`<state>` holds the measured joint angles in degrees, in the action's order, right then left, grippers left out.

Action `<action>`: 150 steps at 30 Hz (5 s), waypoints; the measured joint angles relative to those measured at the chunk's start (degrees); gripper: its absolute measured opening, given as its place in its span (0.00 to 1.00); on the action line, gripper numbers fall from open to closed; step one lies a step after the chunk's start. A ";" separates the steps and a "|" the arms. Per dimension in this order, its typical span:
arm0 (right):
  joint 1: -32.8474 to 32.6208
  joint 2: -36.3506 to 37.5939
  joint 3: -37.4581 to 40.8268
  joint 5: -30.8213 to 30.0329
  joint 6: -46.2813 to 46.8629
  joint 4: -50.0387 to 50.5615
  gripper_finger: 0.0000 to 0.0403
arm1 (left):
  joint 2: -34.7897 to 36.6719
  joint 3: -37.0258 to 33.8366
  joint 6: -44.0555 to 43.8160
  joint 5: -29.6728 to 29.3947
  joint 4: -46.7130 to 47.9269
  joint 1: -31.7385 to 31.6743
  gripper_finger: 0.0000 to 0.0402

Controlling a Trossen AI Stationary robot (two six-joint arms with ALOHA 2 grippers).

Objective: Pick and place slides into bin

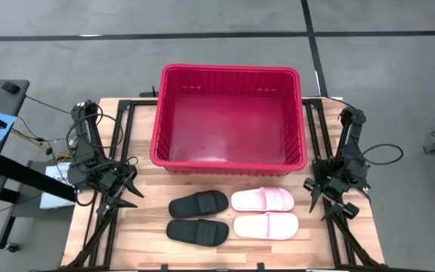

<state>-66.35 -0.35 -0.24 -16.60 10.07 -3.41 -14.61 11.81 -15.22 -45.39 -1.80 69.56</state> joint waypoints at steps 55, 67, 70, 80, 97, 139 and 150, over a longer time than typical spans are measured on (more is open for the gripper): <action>-0.01 0.00 0.01 0.00 0.01 -0.01 0.45 | -22.93 42.29 28.44 14.31 0.51 -5.79 0.41; -0.01 -0.01 0.01 0.00 0.00 -0.01 0.45 | -49.39 75.53 16.14 1.59 55.49 -6.98 0.41; -0.01 -0.01 0.00 0.00 0.00 0.01 0.45 | -53.81 76.40 16.77 1.18 56.39 -7.63 0.41; 0.00 0.00 0.00 0.00 0.00 0.00 0.45 | -66.64 76.37 4.97 7.58 59.46 -16.60 0.41; 0.01 -0.01 0.01 0.00 0.01 -0.01 0.45 | -83.31 76.35 15.66 21.84 79.76 -19.47 0.41; 0.01 -0.01 0.01 0.00 -0.01 -0.01 0.45 | -86.76 57.06 43.86 28.63 62.65 -31.62 0.20; -0.01 -0.01 0.01 0.00 0.01 0.00 0.45 | -86.73 48.96 47.27 27.48 57.61 -31.32 0.39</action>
<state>-66.37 -0.36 -0.23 -16.60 10.09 -3.42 -101.34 60.77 32.05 -17.91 55.80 38.24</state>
